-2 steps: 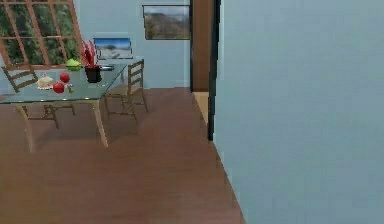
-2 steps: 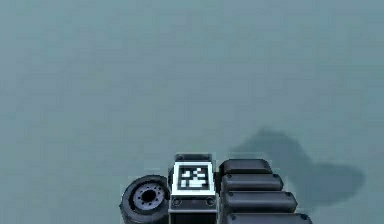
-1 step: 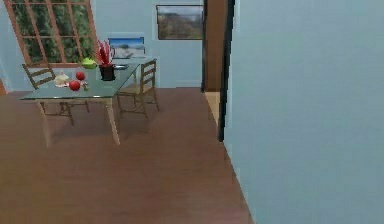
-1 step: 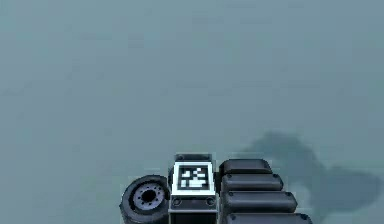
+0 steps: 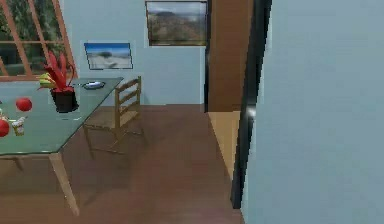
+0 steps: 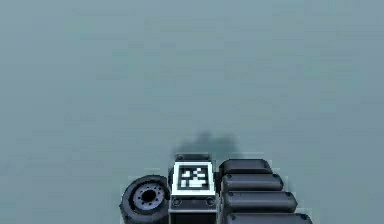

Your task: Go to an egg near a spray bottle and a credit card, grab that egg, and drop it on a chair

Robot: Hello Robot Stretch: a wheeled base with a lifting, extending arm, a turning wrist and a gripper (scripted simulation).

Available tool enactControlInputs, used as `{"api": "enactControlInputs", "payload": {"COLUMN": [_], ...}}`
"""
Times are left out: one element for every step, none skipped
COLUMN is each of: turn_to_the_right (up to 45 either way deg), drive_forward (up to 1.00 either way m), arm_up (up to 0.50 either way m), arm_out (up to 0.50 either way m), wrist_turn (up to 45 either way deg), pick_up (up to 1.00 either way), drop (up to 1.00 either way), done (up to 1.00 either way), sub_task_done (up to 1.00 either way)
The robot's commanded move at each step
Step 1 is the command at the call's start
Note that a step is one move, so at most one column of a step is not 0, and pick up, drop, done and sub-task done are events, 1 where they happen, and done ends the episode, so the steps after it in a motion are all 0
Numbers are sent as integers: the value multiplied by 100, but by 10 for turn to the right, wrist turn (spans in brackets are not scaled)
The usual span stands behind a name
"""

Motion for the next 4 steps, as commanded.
{"api": "enactControlInputs", "payload": {"turn_to_the_right": [0,-30,0,-60], "drive_forward": [100,0,55,0], "arm_up": [0,0,0,0], "arm_out": [0,0,0,0], "wrist_turn": [0,0,0,0], "pick_up": [0,0,0,0], "drop": [0,0,0,0], "done": [0,0,0,0], "sub_task_done": [0,0,0,0]}}
